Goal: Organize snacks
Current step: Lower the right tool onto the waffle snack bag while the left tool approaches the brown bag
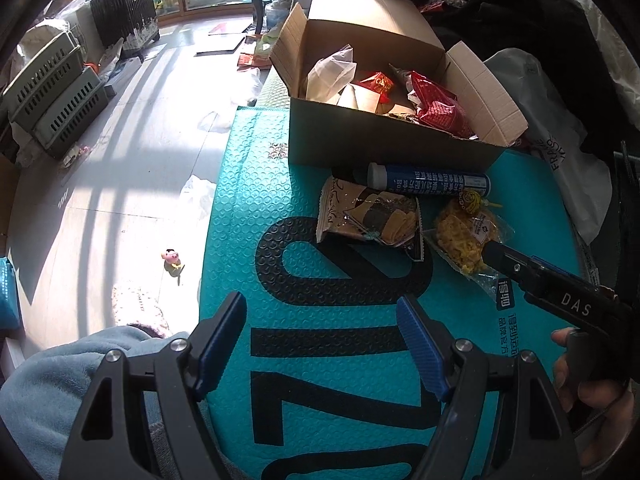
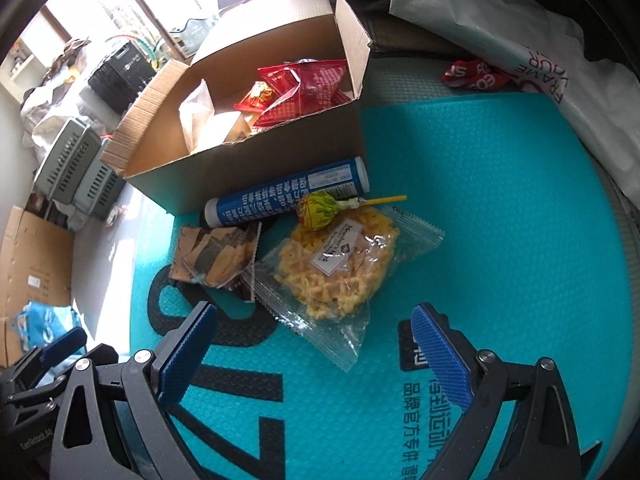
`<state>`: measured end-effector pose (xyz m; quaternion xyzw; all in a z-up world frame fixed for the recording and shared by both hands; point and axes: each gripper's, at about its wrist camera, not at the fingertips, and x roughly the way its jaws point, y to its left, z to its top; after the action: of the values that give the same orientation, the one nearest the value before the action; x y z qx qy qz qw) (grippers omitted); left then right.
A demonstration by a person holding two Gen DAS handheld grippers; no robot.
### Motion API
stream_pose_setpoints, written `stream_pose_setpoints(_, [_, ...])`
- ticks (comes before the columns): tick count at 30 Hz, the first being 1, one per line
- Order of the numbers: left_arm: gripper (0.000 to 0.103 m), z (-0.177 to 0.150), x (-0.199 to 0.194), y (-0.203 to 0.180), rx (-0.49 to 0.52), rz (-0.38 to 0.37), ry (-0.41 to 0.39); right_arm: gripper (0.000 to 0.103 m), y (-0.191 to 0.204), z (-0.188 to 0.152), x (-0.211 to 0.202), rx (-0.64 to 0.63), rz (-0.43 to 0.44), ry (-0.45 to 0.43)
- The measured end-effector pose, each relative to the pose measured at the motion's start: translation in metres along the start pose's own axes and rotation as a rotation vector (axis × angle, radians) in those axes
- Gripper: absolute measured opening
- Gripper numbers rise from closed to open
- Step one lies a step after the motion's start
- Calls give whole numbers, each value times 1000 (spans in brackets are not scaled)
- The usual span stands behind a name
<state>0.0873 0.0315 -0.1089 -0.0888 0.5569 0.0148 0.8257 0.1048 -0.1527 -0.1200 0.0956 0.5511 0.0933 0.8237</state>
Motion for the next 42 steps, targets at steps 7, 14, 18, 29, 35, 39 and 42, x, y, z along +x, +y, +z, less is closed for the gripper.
stream_pose_setpoints(7, [77,12,12,11,-45,-1,12,98,-7,17,28,44,-35,25])
stream_pose_setpoints(14, [77,24,22,15,-35,9,14,103,-7,29,58,68,-88,91])
stream_pose_setpoints(18, [77,31,26,16,-28,11,11,103,-5,30,68,59,-120,101])
stream_pose_setpoints(29, [77,45,43,-4,35,-20,13,86,-12,-2,51,-62,-166,62])
stream_pose_setpoints(35, [77,55,58,-7,26,-12,8,86,-28,-21,40,-62,-148,64])
stream_pose_setpoints(39, [77,57,74,-9,27,-31,28,86,-34,-20,37,-68,-144,62])
stream_pose_setpoints(42, [77,56,86,-10,36,-39,55,86,-35,-22,35,-74,-148,61])
